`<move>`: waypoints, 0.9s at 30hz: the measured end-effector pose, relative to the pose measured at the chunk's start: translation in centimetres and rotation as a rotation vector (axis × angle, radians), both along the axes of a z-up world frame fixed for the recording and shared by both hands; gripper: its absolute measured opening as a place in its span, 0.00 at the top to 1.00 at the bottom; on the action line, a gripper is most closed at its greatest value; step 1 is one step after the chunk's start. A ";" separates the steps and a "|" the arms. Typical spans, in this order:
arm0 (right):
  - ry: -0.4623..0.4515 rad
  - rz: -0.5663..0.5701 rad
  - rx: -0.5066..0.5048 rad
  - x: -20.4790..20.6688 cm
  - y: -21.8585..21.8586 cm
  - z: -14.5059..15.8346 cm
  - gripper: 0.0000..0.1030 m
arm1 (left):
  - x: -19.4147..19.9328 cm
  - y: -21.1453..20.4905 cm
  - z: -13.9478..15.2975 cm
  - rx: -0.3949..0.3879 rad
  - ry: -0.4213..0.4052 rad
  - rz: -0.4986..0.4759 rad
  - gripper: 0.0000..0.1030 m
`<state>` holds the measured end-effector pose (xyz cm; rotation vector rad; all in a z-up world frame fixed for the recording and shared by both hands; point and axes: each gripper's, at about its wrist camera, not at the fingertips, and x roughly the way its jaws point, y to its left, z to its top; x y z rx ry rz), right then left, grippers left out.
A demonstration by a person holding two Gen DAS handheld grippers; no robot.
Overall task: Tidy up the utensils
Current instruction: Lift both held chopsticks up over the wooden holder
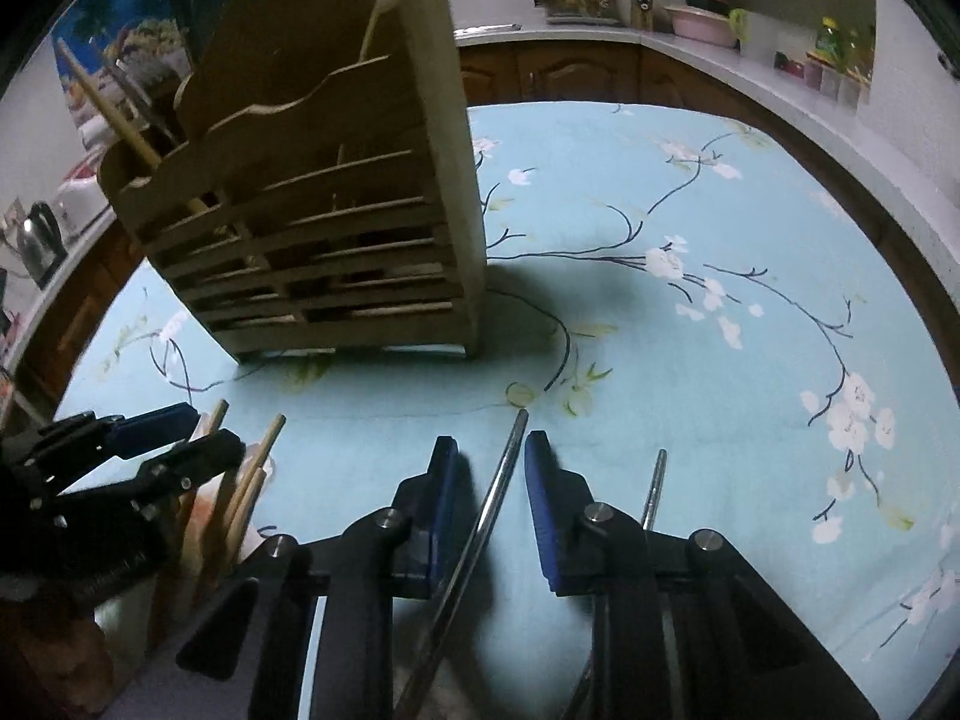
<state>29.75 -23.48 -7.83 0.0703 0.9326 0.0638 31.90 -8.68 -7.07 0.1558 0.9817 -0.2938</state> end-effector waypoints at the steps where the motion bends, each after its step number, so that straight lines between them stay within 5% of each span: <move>1: -0.005 0.004 -0.018 -0.1 0.1 0.0 0.80 | 0.4 0.1 0.0 -0.009 0.002 0.005 0.87; 6: 0.021 0.002 0.087 -0.5 -0.8 0.3 0.95 | 0.2 1.5 0.5 -0.073 0.040 0.022 0.96; 17: -0.140 0.047 0.269 -6.4 -2.0 7.7 0.96 | -6.2 5.9 8.0 -0.319 -0.080 0.040 0.96; 27: -0.320 0.092 0.289 -11.6 -2.6 15.0 0.96 | -11.5 9.2 14.1 -0.404 -0.201 0.012 0.96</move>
